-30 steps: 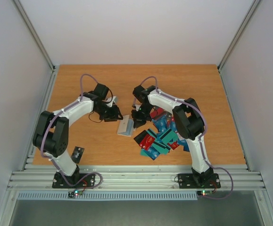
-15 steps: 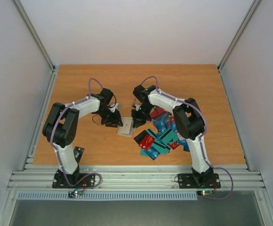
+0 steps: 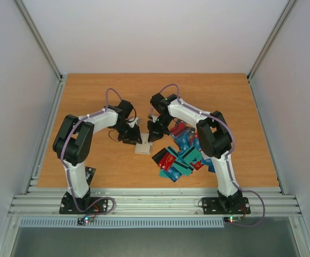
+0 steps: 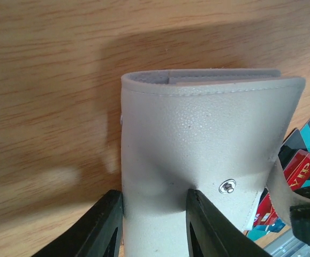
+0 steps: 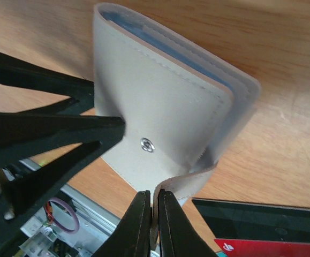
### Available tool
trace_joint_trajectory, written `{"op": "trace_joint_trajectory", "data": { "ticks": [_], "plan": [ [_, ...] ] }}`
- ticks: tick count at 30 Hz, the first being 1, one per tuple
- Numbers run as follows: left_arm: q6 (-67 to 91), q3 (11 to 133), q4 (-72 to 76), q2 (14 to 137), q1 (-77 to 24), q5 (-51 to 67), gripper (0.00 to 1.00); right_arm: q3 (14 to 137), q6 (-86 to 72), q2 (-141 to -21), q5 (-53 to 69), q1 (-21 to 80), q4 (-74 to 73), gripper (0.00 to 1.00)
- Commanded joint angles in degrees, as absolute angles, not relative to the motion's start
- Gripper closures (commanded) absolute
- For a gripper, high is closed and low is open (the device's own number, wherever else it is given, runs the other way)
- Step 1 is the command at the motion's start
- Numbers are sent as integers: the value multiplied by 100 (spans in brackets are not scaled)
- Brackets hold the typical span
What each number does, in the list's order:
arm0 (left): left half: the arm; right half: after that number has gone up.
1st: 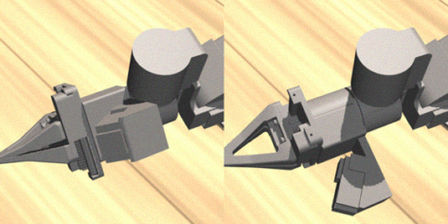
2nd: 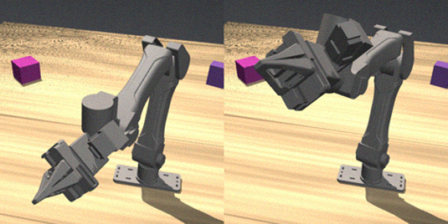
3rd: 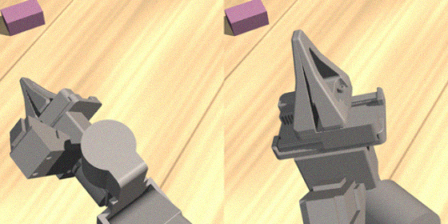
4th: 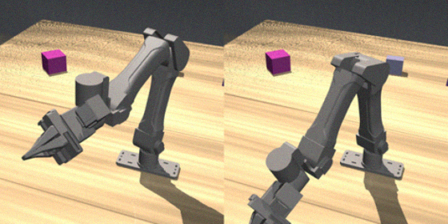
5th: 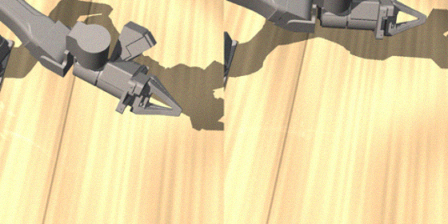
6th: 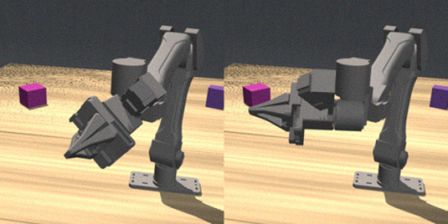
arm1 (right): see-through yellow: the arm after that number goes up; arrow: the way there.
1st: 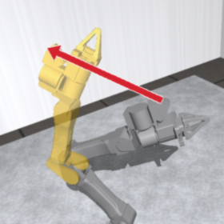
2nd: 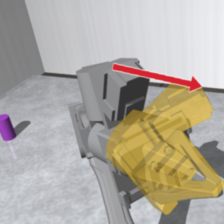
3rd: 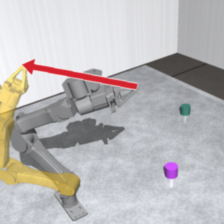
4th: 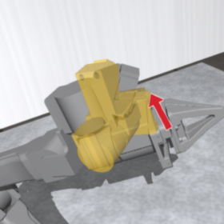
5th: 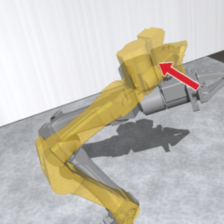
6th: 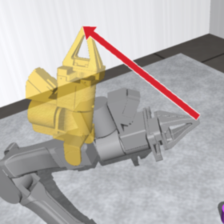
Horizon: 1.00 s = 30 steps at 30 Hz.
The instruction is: Put the credit cards into the card holder
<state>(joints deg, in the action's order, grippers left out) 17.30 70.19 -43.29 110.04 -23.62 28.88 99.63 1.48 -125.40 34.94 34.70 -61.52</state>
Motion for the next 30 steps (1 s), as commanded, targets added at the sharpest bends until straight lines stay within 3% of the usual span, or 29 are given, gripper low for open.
{"op": "trace_joint_trajectory", "data": {
  "ticks": [1, 17, 30],
  "plan": [
    [1702, 7111, -4362, 11132, -2439, 2842, 66, 10284, -83, -12793, 3814, 3454, -6180, 95],
    [1843, 6997, -4176, 11145, -2443, 3003, 67, 10368, -252, -13190, 3942, 3454, -6146, 81],
    [1881, 6961, -4150, 11116, -2443, 3041, 68, 10512, -348, -13245, 3850, 3454, -6093, 83]
  ]
}}
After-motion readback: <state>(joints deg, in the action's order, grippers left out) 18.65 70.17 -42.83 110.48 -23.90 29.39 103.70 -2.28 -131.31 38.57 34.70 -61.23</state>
